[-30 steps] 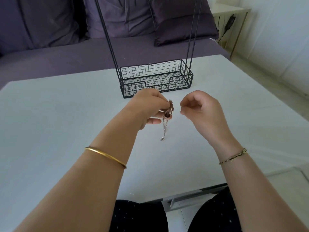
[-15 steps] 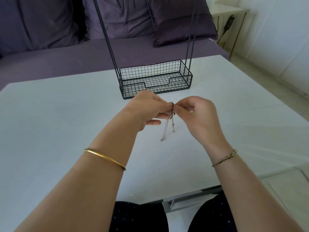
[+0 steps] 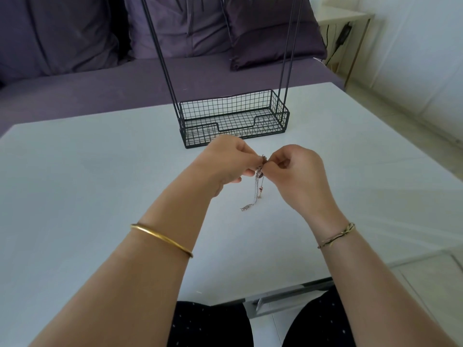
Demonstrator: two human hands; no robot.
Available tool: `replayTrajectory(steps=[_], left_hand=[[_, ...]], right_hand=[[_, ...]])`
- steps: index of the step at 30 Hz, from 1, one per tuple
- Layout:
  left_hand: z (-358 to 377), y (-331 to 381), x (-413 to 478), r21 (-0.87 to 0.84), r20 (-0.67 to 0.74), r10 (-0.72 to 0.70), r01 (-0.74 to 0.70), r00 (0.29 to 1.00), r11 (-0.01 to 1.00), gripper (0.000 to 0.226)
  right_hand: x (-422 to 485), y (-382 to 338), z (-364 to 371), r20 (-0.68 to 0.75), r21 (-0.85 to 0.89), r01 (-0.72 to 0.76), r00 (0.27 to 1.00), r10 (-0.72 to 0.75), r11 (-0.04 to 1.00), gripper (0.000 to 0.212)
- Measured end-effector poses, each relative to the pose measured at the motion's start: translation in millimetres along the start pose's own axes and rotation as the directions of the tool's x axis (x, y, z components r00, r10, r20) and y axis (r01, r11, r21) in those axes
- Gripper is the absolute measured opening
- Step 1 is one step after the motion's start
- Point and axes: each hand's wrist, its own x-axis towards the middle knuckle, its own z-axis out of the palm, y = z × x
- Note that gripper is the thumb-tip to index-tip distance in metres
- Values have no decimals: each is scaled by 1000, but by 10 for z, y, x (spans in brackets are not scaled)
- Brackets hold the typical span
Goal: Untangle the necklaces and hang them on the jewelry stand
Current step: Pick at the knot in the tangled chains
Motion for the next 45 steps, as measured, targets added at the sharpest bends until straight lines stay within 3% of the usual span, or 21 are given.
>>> replayTrajectory(steps=[5,9,13,17,23,28,34,38,41,43,45], left_hand=[[4,7,2,17,-34,38,-37,999,999,8],[-10,27,-5,-74,106,3,5,994,997,11],[-1,41,23,-139,52,-31,38,998,990,15],[15,62,23,-263,101,-82,106,992,959,12],[7,58,4,-138,29,21,-17,999,990,13],[26,60,-45,66,-5,167,-167,986,984,15],[25,63,-17,138,-87,228,-215,970,967,14],[16,83,-15,-117,2,109,-108,994,987,14],[2,106,-21,-314,61,47,-25,997,949,16],[-7,100,-25,-299,66,49,-27,997,954,19],[-3,83,-37,-117,41,114,-109,993,987,15]], right_hand=[[9,-5,-9,33,98,-12,999,8,995,15],[44,22,-79,19,220,-45,999,42,974,20],[19,-8,-70,69,274,-45,997,27,961,11],[42,-2,-51,-4,290,-45,999,49,956,14],[23,-21,-57,54,383,-101,995,87,918,14],[46,17,-70,63,414,-128,992,112,901,14],[47,11,-83,79,417,-126,992,102,900,20],[47,16,-92,24,419,-117,993,118,900,20],[45,-4,-89,58,477,-152,988,142,865,20],[40,-14,-82,94,518,-171,985,143,838,22],[43,-15,-88,104,526,-180,984,147,832,23]])
